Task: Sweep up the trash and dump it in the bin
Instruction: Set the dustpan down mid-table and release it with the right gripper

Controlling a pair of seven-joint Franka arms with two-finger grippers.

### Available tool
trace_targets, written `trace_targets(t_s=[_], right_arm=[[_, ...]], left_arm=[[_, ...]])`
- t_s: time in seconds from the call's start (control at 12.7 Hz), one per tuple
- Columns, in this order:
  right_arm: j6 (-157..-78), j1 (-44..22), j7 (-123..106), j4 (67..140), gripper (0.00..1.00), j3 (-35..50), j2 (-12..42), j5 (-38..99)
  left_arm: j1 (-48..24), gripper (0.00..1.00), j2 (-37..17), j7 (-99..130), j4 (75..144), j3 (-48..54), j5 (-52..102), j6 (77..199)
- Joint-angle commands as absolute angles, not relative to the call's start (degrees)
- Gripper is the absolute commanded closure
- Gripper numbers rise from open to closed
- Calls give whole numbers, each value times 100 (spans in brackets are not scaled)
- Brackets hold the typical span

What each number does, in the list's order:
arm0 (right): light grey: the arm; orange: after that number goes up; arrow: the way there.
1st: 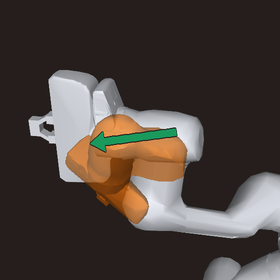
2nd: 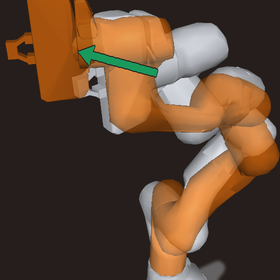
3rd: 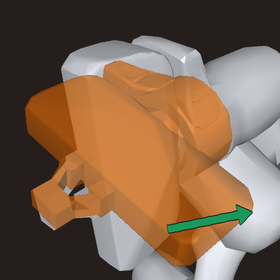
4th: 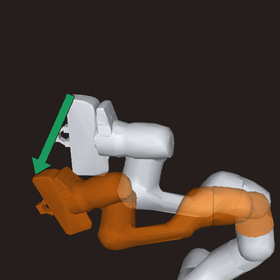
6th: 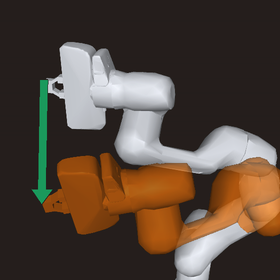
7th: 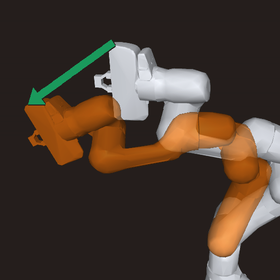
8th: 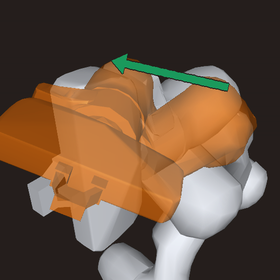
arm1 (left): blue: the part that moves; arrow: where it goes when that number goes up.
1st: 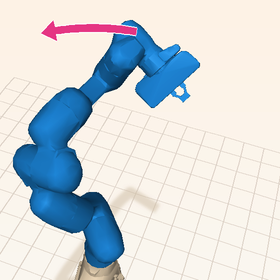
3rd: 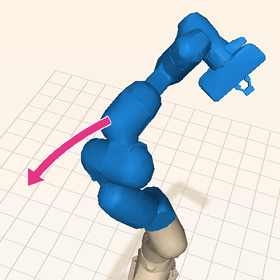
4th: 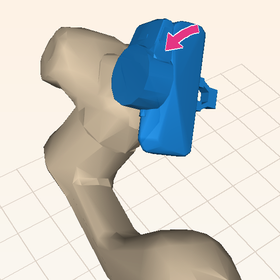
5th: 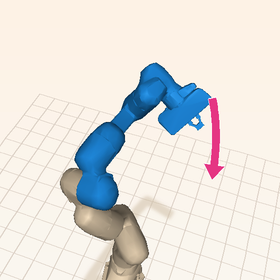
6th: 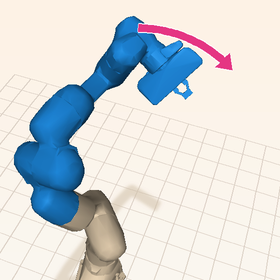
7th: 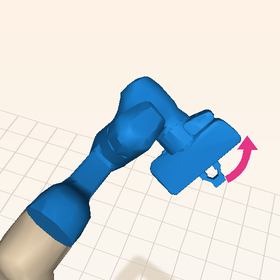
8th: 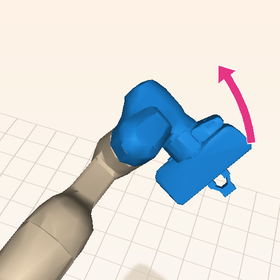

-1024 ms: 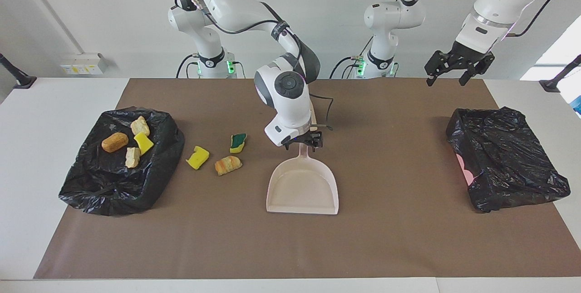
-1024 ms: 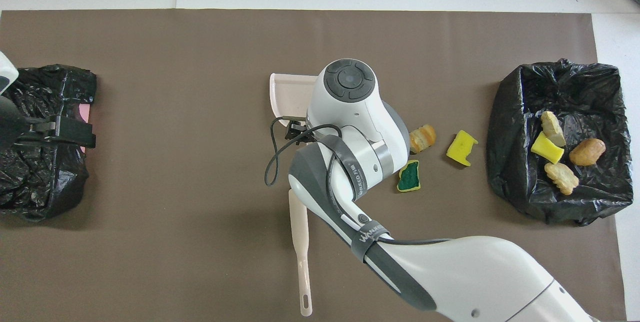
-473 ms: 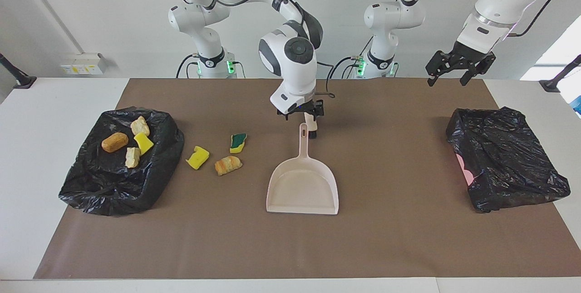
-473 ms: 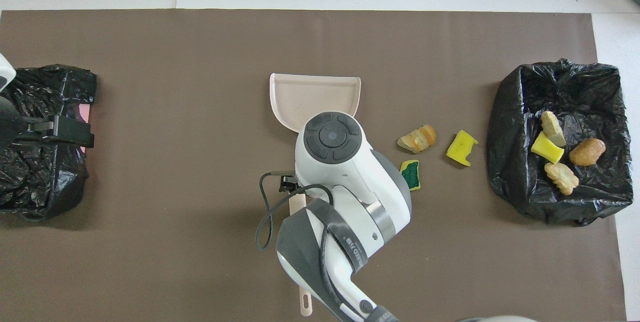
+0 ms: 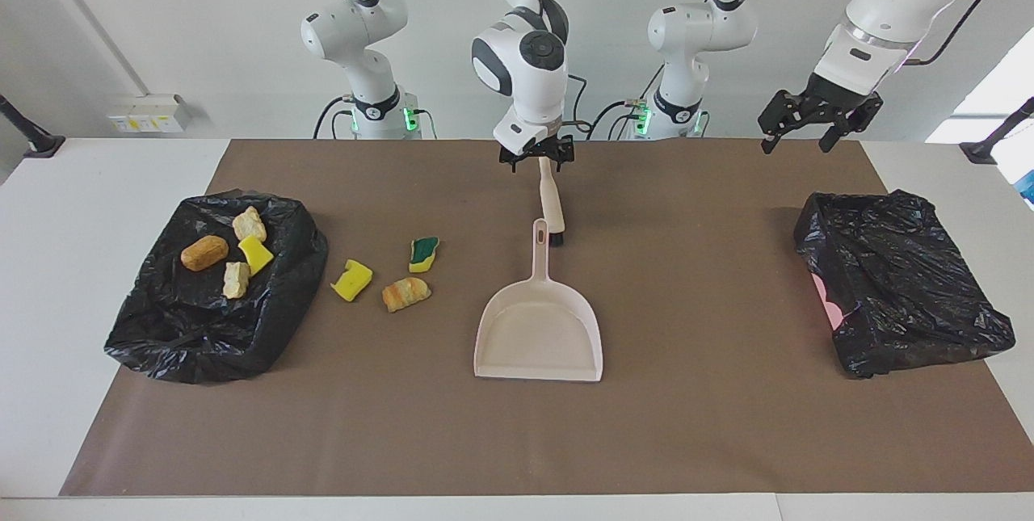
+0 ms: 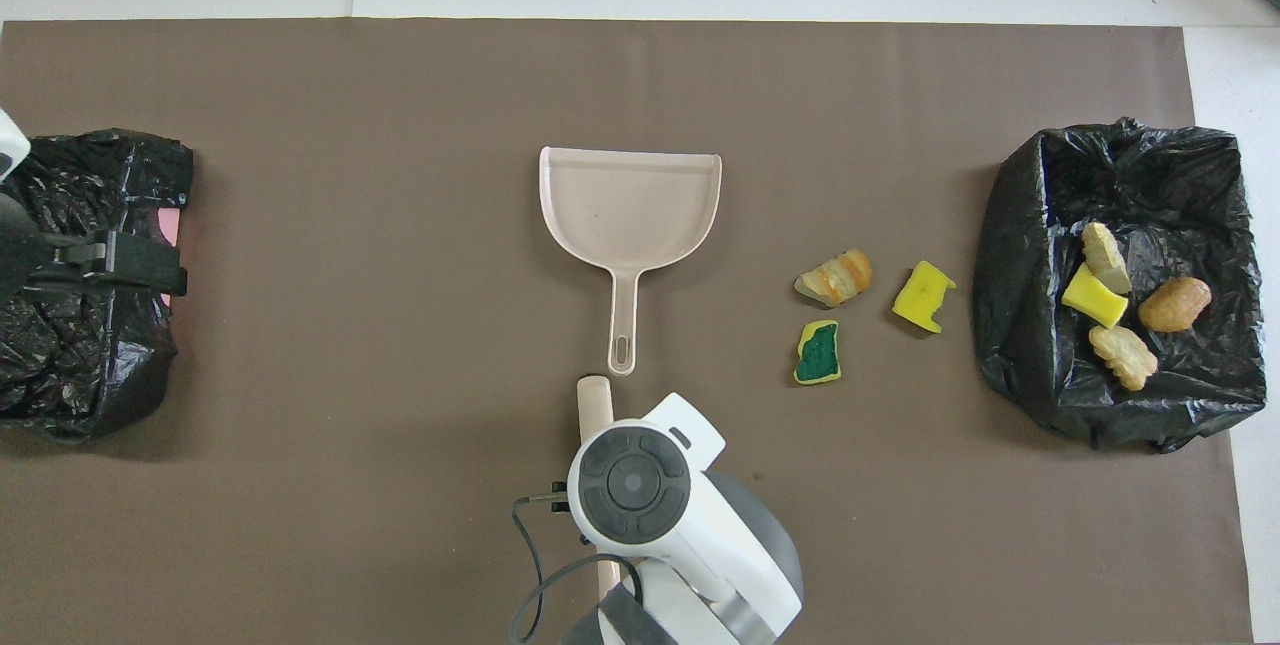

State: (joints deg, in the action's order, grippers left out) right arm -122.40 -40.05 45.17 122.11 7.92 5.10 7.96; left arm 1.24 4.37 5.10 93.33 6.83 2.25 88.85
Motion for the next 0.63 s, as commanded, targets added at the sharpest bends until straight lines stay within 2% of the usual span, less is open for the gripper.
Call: trace_targets(t_s=[0.0,0.16,0.32,0.47,0.55], right_arm=[[-12989,-4323,4913,12814,0,791,413,923],[-12982,-4403,4939,12841,1,791,413,923],[-12981,-4482,4957,12841,33,791,404,923],[-12981,-4491,4957,12841,86,791,404,923],[-12964,-4491,4957,12815,100,791,413,923]], left_arm=[[193,0,483,439,9352,703,264,8895],[185,0,501,414,9413,703,264,8921],[141,0,571,413,9518,712,264,9008],[105,0,554,518,9667,712,298,9271],[123,0,571,440,9729,712,308,9316]])
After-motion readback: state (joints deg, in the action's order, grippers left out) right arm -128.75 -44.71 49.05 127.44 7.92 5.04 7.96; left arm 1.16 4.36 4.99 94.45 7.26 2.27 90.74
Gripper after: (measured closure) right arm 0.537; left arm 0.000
